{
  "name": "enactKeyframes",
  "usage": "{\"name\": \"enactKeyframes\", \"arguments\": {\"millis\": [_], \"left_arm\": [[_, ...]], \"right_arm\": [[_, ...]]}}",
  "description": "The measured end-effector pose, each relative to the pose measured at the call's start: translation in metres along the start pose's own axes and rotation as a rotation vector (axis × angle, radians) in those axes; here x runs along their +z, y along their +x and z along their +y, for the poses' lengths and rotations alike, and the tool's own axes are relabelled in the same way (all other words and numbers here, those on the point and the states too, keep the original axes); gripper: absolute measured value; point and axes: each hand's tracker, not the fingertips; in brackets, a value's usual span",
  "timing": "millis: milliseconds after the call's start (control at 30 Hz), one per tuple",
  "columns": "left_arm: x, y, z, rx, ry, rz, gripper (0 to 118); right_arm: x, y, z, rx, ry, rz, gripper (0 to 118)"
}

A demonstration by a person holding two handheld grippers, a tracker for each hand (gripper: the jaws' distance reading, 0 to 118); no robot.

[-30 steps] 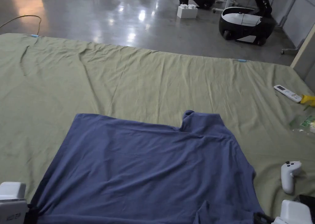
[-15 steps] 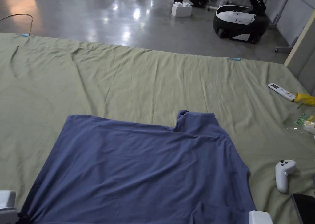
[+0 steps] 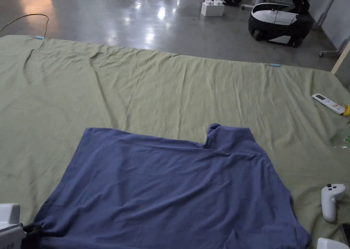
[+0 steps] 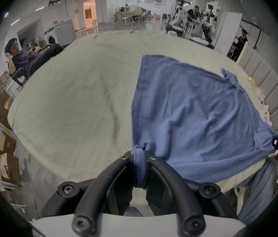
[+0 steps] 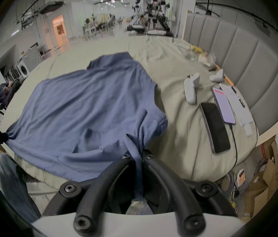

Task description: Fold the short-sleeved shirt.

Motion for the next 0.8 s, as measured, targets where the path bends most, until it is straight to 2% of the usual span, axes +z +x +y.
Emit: {"name": "enactKeyframes", "arguments": {"millis": [233, 500, 800], "left_arm": [[0.000, 0.003, 0.037, 0.034, 0.111, -0.022, 12], [-0.043, 0.013, 0.098, 0.045, 0.173, -0.033, 12], [-0.107, 0.030, 0.150, 0.008, 0.125, -0.015, 12]], "right_arm": [[-0.007, -0.005, 0.042, -0.014, 0.092, 0.008, 8], [-0.047, -0.005, 0.106, -0.050, 0.151, 0.022, 8], [-0.132, -0.003, 0.143, -0.075, 0.055, 0.004, 8]]}}
